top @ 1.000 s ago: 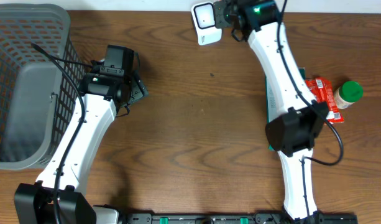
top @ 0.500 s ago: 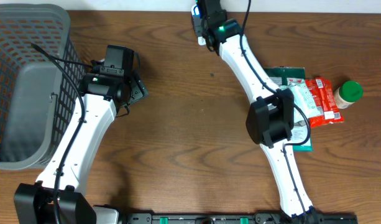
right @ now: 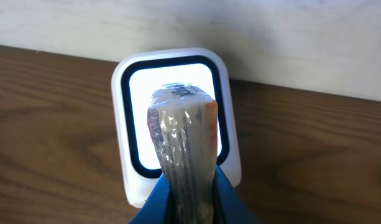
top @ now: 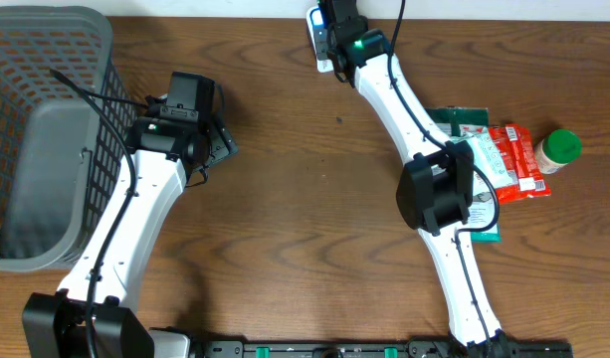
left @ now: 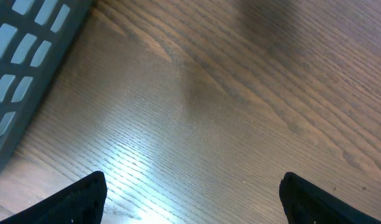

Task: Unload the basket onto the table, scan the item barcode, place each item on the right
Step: 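Carry the orange box right and lower it onto the item pile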

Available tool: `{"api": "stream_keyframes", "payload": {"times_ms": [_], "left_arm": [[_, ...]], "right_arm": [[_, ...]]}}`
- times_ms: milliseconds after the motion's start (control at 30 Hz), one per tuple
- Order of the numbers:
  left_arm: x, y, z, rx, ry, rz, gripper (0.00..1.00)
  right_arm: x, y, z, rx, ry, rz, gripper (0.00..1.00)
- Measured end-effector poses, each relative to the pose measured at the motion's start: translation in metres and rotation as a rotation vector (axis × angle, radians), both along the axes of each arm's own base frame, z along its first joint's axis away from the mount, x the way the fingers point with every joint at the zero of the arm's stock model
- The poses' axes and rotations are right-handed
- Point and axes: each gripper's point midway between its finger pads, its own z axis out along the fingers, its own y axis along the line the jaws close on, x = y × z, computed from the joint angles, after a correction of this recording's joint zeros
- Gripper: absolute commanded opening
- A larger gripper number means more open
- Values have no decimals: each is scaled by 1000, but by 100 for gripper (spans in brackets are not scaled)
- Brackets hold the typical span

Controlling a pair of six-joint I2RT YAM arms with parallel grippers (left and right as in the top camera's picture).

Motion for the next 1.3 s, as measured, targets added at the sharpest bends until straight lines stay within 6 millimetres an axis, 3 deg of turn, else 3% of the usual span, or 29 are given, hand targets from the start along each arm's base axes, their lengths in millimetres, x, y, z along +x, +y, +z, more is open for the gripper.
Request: {"api": "stream_keyframes", "payload": {"times_ms": [233,333,433,500,633,733,833,1033,1200,1300], "left_arm": [[0,0,0,0,0,0,89],[0,0,0,0,0,0,89],[0,0,0,0,1,0,89],[0,0,0,0,0,0,89],[0,0,0,0,2,0,89],[0,0,0,0,2,0,89],[0,0,0,0,0,0,89],[0,0,0,0,1,0,89],[0,0,0,0,1,0,89],[0,0,0,0,1,0,89]], "right_arm": [[-7,-14,-3,18,69,13,1],[-28,-25,9,8,143,19,1],[-73,-38,61,23,227,44,1],[-116,-53,96,15,299,56,1],[-186,-80,173,3,300,78,1],[-227,-100,204,-1,316,78,1],[-251,-119,202,0,396,58,1],[-258,-128,172,77,529,82,1],[-299,-138,148,92,657,89,1],[-311,-153,139,101,655,74,1]]}}
